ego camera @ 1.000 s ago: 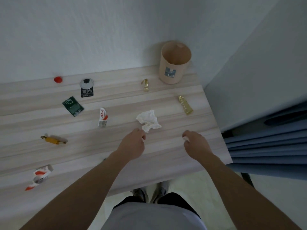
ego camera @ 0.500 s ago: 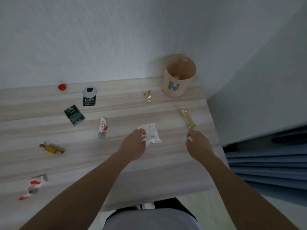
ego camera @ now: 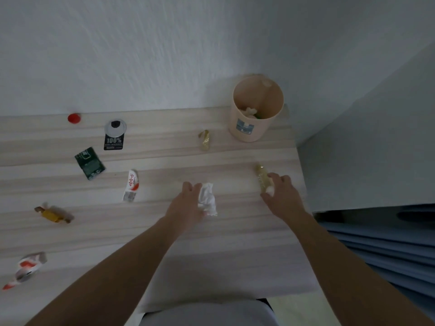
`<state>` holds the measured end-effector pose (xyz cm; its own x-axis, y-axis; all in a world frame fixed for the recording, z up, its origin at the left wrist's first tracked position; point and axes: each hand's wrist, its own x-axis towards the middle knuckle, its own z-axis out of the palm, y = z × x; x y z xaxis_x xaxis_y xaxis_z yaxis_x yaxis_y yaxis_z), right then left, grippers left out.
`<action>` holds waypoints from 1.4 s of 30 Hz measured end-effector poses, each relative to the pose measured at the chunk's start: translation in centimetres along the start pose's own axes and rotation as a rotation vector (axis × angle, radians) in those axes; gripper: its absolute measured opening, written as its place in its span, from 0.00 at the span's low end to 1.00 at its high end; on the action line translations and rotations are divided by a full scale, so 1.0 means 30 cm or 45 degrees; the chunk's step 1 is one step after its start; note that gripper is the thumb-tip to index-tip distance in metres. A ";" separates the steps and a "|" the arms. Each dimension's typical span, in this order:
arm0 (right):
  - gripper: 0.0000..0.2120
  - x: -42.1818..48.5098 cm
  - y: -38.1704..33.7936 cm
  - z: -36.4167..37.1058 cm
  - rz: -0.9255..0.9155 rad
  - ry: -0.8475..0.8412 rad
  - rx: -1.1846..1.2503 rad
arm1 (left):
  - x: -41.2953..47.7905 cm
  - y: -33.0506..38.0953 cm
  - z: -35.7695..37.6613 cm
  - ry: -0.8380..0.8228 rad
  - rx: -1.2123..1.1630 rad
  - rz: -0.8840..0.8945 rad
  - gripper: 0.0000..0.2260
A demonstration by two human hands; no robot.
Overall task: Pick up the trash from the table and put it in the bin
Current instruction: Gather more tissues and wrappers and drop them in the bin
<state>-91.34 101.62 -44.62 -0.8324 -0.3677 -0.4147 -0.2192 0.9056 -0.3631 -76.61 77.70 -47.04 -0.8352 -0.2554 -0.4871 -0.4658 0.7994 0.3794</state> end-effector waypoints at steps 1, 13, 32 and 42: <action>0.28 0.020 0.002 0.002 -0.006 -0.011 -0.005 | 0.010 -0.005 0.009 0.018 0.012 0.009 0.32; 0.27 0.162 0.017 0.050 -0.011 -0.110 0.023 | 0.133 0.000 -0.010 0.081 0.101 0.070 0.12; 0.09 0.128 -0.047 0.030 -0.016 -0.124 0.026 | 0.100 0.057 -0.072 0.116 -0.120 -0.023 0.11; 0.03 0.107 -0.141 -0.040 -0.039 -0.003 0.130 | 0.047 0.000 -0.123 0.219 -0.062 -0.019 0.09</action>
<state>-93.69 96.86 -43.42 -0.8251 -0.3952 -0.4038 -0.1913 0.8678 -0.4585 -78.87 75.32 -44.83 -0.8638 -0.3596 -0.3529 -0.4886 0.7687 0.4127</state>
